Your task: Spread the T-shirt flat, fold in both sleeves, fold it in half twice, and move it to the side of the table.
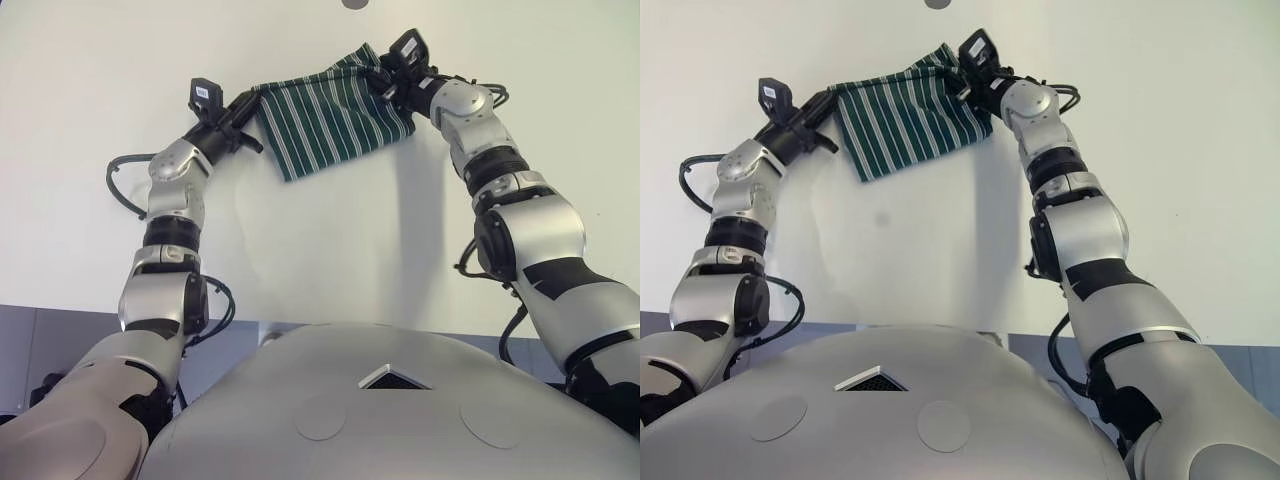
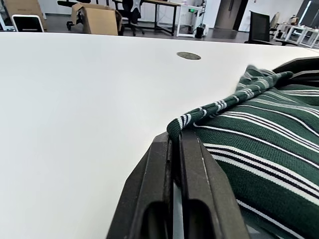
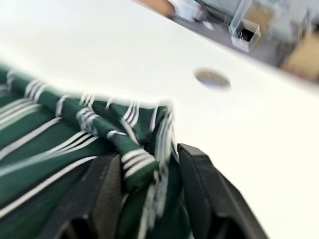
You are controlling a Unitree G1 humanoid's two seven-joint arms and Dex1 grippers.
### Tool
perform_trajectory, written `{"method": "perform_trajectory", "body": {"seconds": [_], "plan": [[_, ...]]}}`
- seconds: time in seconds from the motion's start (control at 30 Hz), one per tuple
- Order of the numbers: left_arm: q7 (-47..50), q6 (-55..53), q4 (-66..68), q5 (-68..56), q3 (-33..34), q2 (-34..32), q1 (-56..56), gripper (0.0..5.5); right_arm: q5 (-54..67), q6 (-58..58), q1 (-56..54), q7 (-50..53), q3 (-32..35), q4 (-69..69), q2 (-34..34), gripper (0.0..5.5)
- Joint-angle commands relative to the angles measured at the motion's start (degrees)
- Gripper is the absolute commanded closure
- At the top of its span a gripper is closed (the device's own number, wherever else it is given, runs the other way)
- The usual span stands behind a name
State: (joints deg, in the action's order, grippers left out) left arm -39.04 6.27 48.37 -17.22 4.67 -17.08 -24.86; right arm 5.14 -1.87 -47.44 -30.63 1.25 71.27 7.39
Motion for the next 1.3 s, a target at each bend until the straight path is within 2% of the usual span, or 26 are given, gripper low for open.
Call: {"method": "perform_trajectory", "body": {"seconds": [0.03,0.1,0.17,0.3,0.33,0.37,0.43,0.47,0.5,0.53,0.6,0.67,0.73,0.77,0.83,0.87,1.0,1.07,1.13,1.23,1.3], "plan": [[5.92,-7.38,11.29,0.38,3.16,-0.2,-4.68,4.65,18.62,19.6,-1.13,2.5,20.12,5.5,1.1,2.9],[8.47,-9.92,14.88,-1.98,6.71,-0.04,-7.88,4.32,25.9,22.41,-1.72,4.81,28.07,5.52,2.15,2.57],[10.2,-11.34,17.37,-3.24,9.34,-0.12,-9.93,3.9,29.88,23.51,-2.91,5.33,32.65,4.94,2.89,2.16],[9.61,-12.3,18.09,-7.24,15.18,-0.28,-11.71,3.18,29.89,19.86,-6.17,-1.3,33.26,1.88,4.08,1.32],[8.41,-11.69,16.8,-10.07,18.17,-0.49,-11.87,3.05,28.04,16.57,-6.7,-5.25,31.15,-0.09,4.14,1.16],[5.64,-9.81,13.56,-12.95,20.69,-0.48,-11.59,2.84,24.14,13.12,-6.08,-11.16,25.99,-3.52,3.29,0.91],[-3.79,-17.02,-7.93,-24.77,24.11,1.05,-5.3,2.73,11.26,5.84,3.51,-33.67,3.71,-17.29,1.72,0.78],[-6.38,-19.77,-17.12,-28.65,24.5,1.59,-2.21,2.73,6.28,2.97,6.63,-39.6,-3.47,-19.16,1.21,0.78],[-7.25,-21.52,-22.38,-30.66,24.58,1.92,-0.35,2.73,3.74,1.5,8.12,-42.25,-6.9,-18.94,0.77,0.78],[-6.4,-21.6,-23.42,-30.41,24.15,2.23,-0.09,2.73,3.16,1.17,8.33,-42.47,-7.22,-16.99,0.18,0.78],[-2.23,-21.09,-19.65,-27.28,22.85,2.98,-1.18,2.73,3.62,1.38,6.14,-33.28,-3.67,-9.19,-1.78,0.78],[4.13,-20.63,-13.08,-25.36,23.59,3.18,-3.26,2.73,1.22,2.04,6.15,-17.62,-2.19,-1.92,-1.97,0.78],[8.46,-19.48,-8.73,-24.47,24.84,2.92,-4.35,2.73,1.43,4.88,7.22,-7.07,-0.09,2.04,-1.48,0.78],[9.79,-19.02,-7.26,-24.35,25.4,2.72,-4.5,2.73,4.11,7.04,7.45,-2.94,3.14,3.4,-1.02,0.78],[14.41,-17.34,-1.43,-23.41,26.6,2.08,-6.02,2.73,18.28,11.26,8.41,9.69,19.24,5.91,2.61,0.78],[15.79,-16.7,0.5,-22.96,26.95,1.89,-6.64,2.73,22.46,12.01,8.78,13.72,24.29,6.48,3.88,0.78],[18.91,-13.16,6.71,-21.89,27.88,1.17,-8.06,2.73,29.57,4.88,13.82,31.68,35.61,6.82,12.19,0.78],[20.02,-11.5,8.83,-21.7,28.16,0.81,-8.55,2.73,30.09,1.05,15.14,37.31,38.01,6.62,15.1,0.78],[20.78,-10.12,10.72,-21.49,28.14,0.83,-9.31,2.73,28.61,-0.18,15.23,38.99,37.86,6.43,15.15,0.78],[20.81,-8.43,12.81,-20.58,28.04,1.0,-10.37,2.73,27.65,-0.49,14.02,37.82,38.5,6.13,13.38,0.78],[19.88,-7.1,13.43,-19.37,27.32,1.06,-10.94,2.73,27.58,-0.61,12.03,33.47,38.93,5.59,12.39,0.78]]}}
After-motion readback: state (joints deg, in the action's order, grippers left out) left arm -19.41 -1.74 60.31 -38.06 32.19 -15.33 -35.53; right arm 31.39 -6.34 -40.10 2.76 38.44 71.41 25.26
